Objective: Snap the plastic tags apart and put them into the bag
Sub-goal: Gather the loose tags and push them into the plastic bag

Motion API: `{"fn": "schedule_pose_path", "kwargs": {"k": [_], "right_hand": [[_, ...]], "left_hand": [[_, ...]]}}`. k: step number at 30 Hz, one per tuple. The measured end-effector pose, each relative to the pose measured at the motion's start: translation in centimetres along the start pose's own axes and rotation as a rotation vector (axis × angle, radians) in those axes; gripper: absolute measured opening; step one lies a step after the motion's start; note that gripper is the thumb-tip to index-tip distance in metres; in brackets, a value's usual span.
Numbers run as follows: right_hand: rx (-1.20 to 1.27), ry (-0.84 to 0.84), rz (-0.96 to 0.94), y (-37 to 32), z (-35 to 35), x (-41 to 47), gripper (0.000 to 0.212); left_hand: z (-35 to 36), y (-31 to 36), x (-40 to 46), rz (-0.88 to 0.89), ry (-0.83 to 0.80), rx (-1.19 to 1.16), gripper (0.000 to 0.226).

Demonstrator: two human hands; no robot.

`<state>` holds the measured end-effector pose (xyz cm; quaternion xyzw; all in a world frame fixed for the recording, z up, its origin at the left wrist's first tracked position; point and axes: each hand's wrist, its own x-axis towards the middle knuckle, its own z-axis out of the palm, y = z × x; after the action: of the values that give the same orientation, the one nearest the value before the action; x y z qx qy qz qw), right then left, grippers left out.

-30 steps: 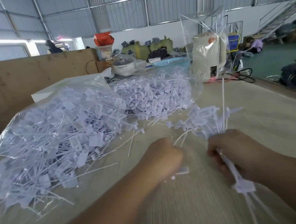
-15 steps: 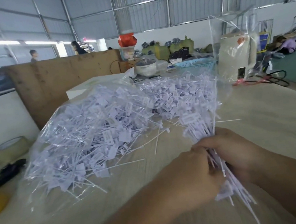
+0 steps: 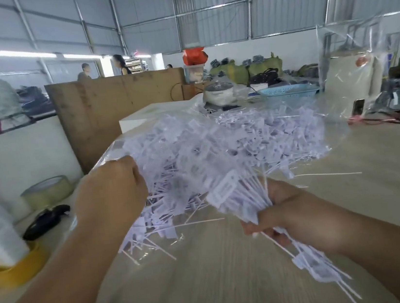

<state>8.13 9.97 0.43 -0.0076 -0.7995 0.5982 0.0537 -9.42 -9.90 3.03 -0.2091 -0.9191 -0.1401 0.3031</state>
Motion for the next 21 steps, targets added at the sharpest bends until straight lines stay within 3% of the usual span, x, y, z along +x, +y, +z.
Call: {"fn": "schedule_pose_path", "kwargs": {"k": [4, 8, 11, 14, 18, 21], "right_hand": [[-0.304, -0.019, -0.049, -0.7, 2.6, 2.1, 0.026], [-0.681, 0.101, -0.036, -2.2, 4.7, 5.1, 0.024], [-0.815, 0.098, 0.035, -3.2, 6.7, 7.8, 0.032], [-0.872, 0.130, 0.120, -3.8, 8.3, 10.2, 0.025], [-1.067, 0.251, 0.234, -4.6, 8.7, 12.0, 0.031], [-1.042, 0.149, 0.174, -6.0, 8.5, 12.7, 0.014]], "left_hand": [[-0.2, -1.2, 0.9, -0.135, 0.050, -0.654, 0.021], [-2.6, -0.7, 1.5, -0.090, 0.128, -0.927, 0.028], [-4.0, 0.1, 1.0, 0.100, 0.139, -0.874, 0.024], [-4.6, 1.0, 0.2, 0.289, 0.119, -0.829, 0.021], [-5.0, 0.2, 0.5, 0.229, 0.171, -0.894, 0.021], [-4.5, 0.1, -0.1, 0.310, 0.213, -0.659, 0.015]]}}
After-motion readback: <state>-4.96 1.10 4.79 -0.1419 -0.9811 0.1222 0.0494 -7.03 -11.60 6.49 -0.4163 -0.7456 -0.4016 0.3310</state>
